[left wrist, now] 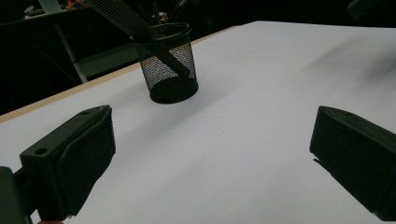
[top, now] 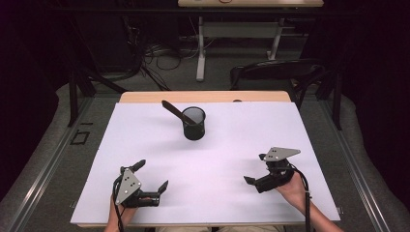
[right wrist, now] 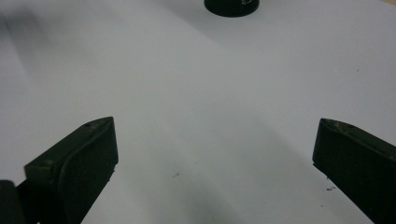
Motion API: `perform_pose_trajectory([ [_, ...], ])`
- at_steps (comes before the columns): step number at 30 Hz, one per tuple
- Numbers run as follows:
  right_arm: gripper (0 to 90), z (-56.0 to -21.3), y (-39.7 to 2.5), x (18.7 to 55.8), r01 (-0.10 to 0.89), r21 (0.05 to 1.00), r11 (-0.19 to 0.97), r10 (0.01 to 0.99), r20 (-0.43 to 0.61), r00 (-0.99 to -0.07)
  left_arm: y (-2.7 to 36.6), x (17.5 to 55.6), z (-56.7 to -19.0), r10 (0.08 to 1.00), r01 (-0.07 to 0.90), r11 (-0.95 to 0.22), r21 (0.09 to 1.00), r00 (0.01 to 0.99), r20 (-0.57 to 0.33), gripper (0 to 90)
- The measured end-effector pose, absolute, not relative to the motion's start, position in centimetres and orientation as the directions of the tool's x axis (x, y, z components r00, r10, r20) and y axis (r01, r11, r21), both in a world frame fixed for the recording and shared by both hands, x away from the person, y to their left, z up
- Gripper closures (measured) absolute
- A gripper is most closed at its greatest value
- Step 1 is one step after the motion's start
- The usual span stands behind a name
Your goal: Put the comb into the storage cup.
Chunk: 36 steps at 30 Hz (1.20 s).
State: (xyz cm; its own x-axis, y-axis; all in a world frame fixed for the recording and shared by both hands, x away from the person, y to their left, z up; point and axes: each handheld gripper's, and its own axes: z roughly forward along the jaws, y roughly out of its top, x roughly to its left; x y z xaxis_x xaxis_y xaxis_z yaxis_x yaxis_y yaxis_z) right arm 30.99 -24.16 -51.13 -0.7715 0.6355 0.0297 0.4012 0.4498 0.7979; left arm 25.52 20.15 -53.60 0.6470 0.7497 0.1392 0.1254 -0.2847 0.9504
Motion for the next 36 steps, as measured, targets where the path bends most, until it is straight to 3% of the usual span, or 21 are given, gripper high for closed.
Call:
perform_pose_trajectory([
  [36, 0.0, -52.4, -27.1, 27.4, 0.4, 0.812, 0.426, 0.692, -0.007, -0.722, 20.1, 25.5, -53.6, 0.751, 0.128, -0.284, 0.95, 0.646, 0.137, 0.2],
])
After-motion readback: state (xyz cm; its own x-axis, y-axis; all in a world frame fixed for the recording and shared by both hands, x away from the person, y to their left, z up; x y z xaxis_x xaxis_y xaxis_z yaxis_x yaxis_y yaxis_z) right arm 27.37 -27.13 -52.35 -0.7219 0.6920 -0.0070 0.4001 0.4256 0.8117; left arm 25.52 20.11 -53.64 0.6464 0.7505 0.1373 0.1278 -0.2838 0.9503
